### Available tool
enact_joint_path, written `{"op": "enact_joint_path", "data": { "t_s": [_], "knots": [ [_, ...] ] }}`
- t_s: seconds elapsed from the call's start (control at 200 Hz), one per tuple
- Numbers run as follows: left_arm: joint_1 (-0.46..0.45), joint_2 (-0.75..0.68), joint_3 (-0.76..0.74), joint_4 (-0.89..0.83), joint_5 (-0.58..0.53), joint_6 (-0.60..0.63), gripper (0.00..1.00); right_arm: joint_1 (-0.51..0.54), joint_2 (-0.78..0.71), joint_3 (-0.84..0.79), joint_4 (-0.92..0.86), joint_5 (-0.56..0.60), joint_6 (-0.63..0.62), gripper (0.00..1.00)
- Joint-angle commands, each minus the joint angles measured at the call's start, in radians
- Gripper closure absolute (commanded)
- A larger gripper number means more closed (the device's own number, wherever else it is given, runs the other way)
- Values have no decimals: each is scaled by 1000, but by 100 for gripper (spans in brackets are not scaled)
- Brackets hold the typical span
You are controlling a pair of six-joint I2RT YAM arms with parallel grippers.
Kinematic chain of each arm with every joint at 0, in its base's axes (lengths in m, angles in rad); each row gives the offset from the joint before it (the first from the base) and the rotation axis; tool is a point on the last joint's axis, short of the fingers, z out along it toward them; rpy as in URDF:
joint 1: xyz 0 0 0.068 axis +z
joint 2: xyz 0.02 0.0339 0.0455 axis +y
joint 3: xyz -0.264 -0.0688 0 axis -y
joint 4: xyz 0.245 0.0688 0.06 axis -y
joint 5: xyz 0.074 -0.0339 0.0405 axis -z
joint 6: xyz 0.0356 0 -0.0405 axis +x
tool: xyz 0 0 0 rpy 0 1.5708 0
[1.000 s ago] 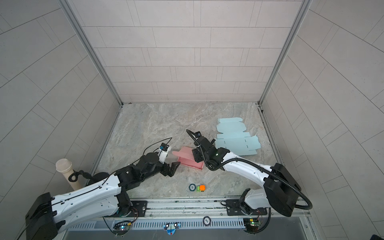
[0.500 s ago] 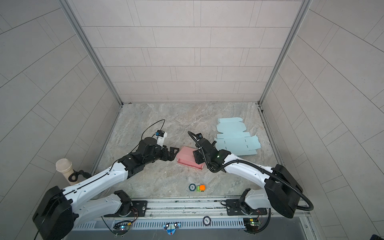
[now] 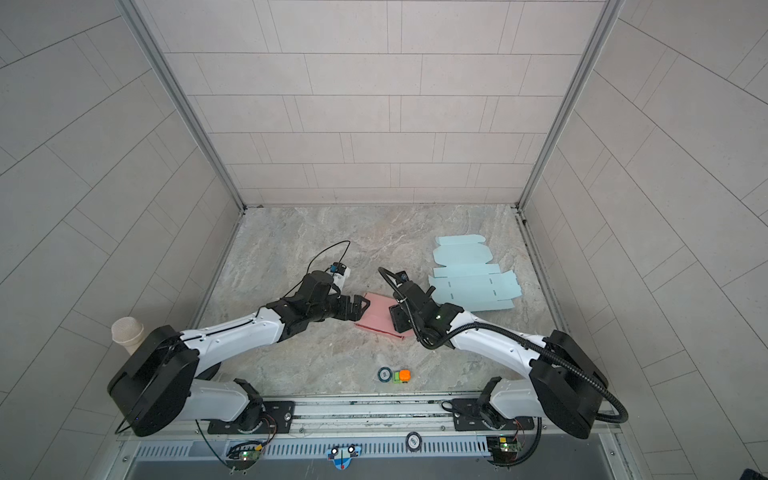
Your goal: Fold the paper box
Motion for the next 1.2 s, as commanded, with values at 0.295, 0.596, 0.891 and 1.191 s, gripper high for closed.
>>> {"op": "enact_joint_path", "data": {
  "t_s": [0.295, 0.596, 0.891, 1.191],
  "knots": [
    [1, 62, -43, 51, -25, 2, 0, 5, -18, -29, -9, -6, 46, 42],
    [-4, 84, -76, 73, -38, -4, 0, 5, -14, -52, 2, -18, 75, 42],
    [-7, 99, -96, 97, -44, -12, 0, 5, -9, -76, 20, -29, 104, 42],
    [-10, 116, -109, 118, -45, -16, 1, 2, -2, -81, 40, -42, 121, 42]
  ]
}}
